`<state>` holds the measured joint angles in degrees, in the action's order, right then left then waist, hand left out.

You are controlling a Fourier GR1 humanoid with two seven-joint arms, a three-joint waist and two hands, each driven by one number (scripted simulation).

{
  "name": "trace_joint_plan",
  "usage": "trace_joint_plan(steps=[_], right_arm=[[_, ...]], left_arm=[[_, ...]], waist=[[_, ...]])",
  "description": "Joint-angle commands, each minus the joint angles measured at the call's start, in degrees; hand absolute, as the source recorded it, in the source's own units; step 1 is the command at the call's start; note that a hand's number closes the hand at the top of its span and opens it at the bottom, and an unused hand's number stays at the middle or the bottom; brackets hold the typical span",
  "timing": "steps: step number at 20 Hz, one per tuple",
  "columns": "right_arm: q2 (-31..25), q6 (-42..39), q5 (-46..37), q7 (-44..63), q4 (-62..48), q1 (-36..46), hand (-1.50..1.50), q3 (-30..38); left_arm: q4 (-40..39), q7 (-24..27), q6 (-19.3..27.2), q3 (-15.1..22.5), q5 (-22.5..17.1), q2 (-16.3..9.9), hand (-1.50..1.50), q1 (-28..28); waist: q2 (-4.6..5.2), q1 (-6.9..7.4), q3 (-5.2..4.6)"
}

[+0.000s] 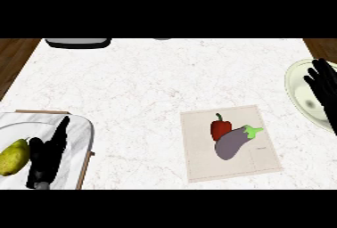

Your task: Pick the bell pepper from the placemat and place it in the bowl

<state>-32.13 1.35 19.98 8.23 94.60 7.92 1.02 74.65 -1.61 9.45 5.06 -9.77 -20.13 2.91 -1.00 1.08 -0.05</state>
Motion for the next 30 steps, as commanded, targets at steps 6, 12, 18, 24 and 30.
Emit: trace_joint_plan(steps=[6,12,18,24,30], right_arm=[[13.41,15.26,-24.89,1.01,-1.51,-2.66,1.50,-22.32],[23.87,40.99,-35.64,-12.65,1.25,-7.19,-1.50,-16.69],[31.80,58.96,-50.81,-20.71,0.70,-12.89,-1.50,-29.47],[32.05,55.69,-72.82,2.42,5.60,-19.32,-1.50,-28.31],[32.11,39.33,-80.37,26.11,11.85,-13.48,-1.50,-27.74]], left_arm=[[10.61,3.03,0.96,3.90,2.20,4.82,0.00,-11.26],[10.99,0.80,1.51,4.36,1.50,6.08,0.00,-10.27],[13.48,0.56,2.35,6.65,3.04,8.06,0.00,-8.46],[12.05,-0.39,3.57,5.84,4.37,9.37,0.00,-10.95],[16.31,-4.05,3.20,6.93,5.45,8.72,0.00,-10.33]], waist=[[1.06,0.01,-0.05],[0.40,-2.95,0.39],[0.73,-1.28,0.00],[0.87,-2.03,-0.16],[0.89,-1.04,-0.10]])
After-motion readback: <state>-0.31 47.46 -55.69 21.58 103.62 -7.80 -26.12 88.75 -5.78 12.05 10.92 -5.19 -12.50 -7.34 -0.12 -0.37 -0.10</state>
